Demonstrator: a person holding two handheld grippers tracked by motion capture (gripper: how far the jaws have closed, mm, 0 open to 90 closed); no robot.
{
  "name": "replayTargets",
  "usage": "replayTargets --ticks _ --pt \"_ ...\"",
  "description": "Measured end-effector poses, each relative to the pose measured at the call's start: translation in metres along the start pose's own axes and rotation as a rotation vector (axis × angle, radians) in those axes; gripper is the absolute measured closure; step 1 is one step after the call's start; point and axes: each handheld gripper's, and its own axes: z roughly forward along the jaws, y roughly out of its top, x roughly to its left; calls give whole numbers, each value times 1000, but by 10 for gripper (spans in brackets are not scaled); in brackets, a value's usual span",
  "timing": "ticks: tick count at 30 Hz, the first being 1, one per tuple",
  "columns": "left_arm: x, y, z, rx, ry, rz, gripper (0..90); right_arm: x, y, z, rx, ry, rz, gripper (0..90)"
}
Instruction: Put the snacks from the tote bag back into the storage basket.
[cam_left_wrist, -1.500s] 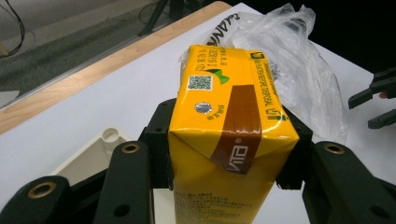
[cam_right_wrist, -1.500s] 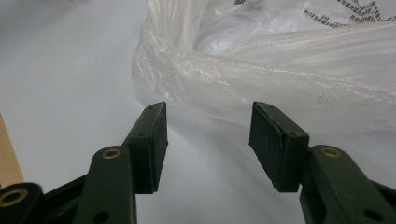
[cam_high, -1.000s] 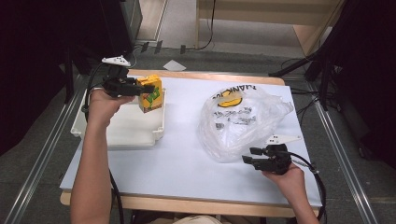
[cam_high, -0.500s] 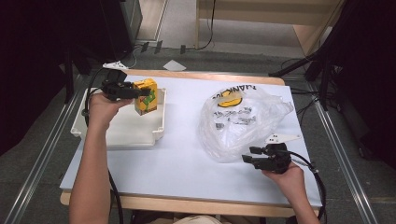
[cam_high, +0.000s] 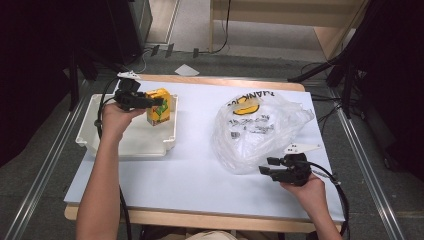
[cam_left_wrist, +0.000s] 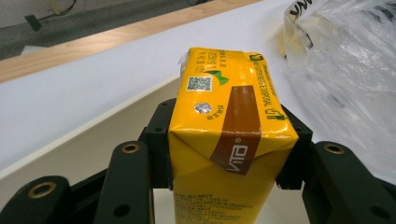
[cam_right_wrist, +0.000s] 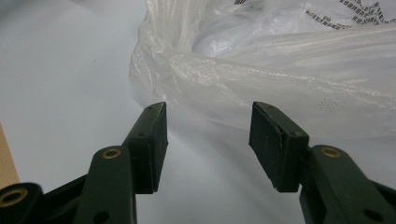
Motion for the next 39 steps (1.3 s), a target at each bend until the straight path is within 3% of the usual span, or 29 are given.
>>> replayTargets --ticks 8,19,26,39 --pt "2 -3 17 11 14 -12 522 0 0 0 3 -2 -2 477" --pt "4 -9 37 0 32 15 521 1 -1 -1 6 -9 -8 477" --pt "4 -15 34 14 21 48 519 2 -2 -1 7 -9 -9 477" --pt "10 -25 28 54 3 37 514 1 -1 -1 5 -10 -13 477"
